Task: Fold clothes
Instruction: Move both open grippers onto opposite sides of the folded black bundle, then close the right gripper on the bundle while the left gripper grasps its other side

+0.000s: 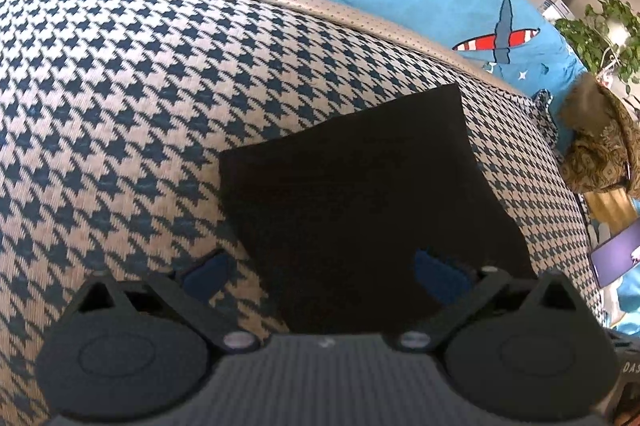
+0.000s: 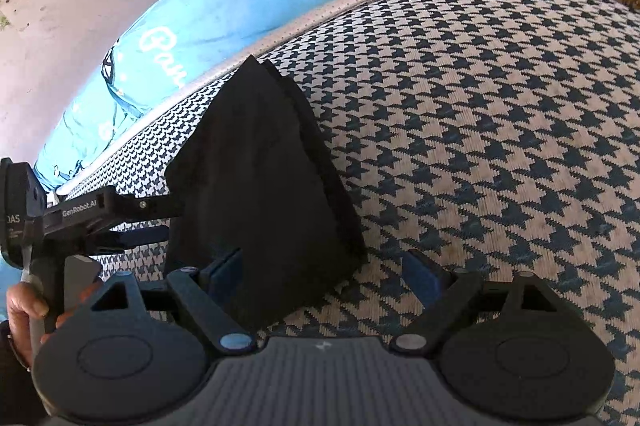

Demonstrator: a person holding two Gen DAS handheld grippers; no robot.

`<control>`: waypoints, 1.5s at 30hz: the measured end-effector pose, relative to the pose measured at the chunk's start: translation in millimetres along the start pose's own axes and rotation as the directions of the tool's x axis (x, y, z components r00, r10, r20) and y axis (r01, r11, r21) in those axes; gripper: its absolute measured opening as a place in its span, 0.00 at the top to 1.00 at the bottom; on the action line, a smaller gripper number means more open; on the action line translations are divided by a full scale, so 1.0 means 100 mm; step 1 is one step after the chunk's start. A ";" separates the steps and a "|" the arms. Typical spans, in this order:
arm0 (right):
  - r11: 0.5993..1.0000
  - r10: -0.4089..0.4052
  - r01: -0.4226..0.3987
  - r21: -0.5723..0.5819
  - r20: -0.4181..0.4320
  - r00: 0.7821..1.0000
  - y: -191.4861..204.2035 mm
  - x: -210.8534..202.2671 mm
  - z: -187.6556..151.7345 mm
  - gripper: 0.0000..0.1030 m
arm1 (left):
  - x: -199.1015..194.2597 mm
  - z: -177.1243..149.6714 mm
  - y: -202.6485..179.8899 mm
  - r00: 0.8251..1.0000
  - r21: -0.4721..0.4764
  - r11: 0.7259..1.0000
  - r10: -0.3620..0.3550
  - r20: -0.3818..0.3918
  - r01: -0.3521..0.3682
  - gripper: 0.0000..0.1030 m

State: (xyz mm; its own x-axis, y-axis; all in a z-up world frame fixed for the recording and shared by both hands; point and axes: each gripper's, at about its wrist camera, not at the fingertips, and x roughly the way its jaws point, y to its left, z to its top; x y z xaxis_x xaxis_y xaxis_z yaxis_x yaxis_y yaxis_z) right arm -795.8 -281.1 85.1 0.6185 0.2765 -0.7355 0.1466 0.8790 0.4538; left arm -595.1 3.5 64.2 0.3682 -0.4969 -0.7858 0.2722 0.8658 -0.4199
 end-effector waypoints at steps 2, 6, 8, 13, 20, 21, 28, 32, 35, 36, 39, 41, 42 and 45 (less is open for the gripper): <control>1.000 0.004 -0.004 -0.003 0.000 1.000 -0.02 0.01 0.01 0.16 | 0.03 0.02 -0.02 1.000 0.016 1.000 0.001 0.001 -0.001 0.00; 1.000 0.012 -0.012 -0.011 0.003 1.000 -0.04 0.00 0.01 0.16 | 0.08 0.06 -0.05 1.000 0.047 0.999 -0.008 0.000 0.008 0.00; 1.000 0.017 -0.016 -0.017 0.005 1.000 -0.05 0.00 0.01 0.16 | 0.10 0.08 -0.07 1.000 0.063 0.998 -0.021 -0.003 0.022 0.00; 0.998 0.051 -0.051 -0.041 -0.001 0.999 -0.02 0.06 0.03 0.27 | 0.13 0.09 -0.12 0.999 0.106 0.993 -0.043 -0.006 0.043 0.00; 0.997 0.049 -0.049 -0.061 0.005 0.999 0.04 0.11 0.02 0.43 | 0.09 0.11 -0.10 0.997 0.115 0.990 -0.080 -0.007 0.080 0.00; 0.997 0.047 -0.046 -0.065 0.007 0.999 0.04 0.12 0.02 0.48 | 0.08 0.12 -0.07 0.996 0.103 0.991 -0.090 -0.007 0.090 0.00; 0.997 0.058 -0.058 -0.041 0.004 0.998 -0.04 0.09 0.03 0.58 | -0.01 0.14 0.14 0.997 0.005 0.997 -0.081 0.000 0.081 0.00; 0.998 0.056 -0.056 -0.040 0.001 0.998 -0.05 0.08 0.05 0.58 | 0.01 0.13 0.18 0.994 -0.025 0.994 -0.108 0.001 0.108 0.00; 0.998 0.054 -0.054 -0.031 0.001 0.999 -0.04 0.09 0.07 0.58 | 0.05 0.14 0.19 0.990 -0.039 0.989 -0.143 0.003 0.143 0.00; 0.998 0.053 -0.053 -0.029 0.001 0.999 -0.04 0.09 0.07 0.58 | 0.07 0.15 0.19 0.988 -0.051 0.987 -0.155 0.007 0.155 0.00; 0.998 0.048 -0.048 -0.030 0.003 0.999 -0.02 0.10 0.06 0.57 | 0.08 0.17 0.17 0.983 -0.085 0.979 -0.186 0.015 0.186 0.00; 0.998 0.024 -0.023 -0.062 0.009 1.000 0.04 0.09 0.07 0.57 | 0.06 0.19 0.16 0.977 -0.107 0.971 -0.211 0.020 0.212 0.00; 0.996 0.009 -0.008 -0.084 0.020 1.000 0.08 0.07 0.07 0.57 | 0.05 0.19 0.15 0.975 -0.110 0.969 -0.219 0.024 0.221 0.00; 0.987 -0.036 0.050 -0.151 0.094 0.995 0.18 -0.07 0.07 0.56 | 0.00 0.20 0.12 0.975 -0.098 0.970 -0.218 0.034 0.221 0.00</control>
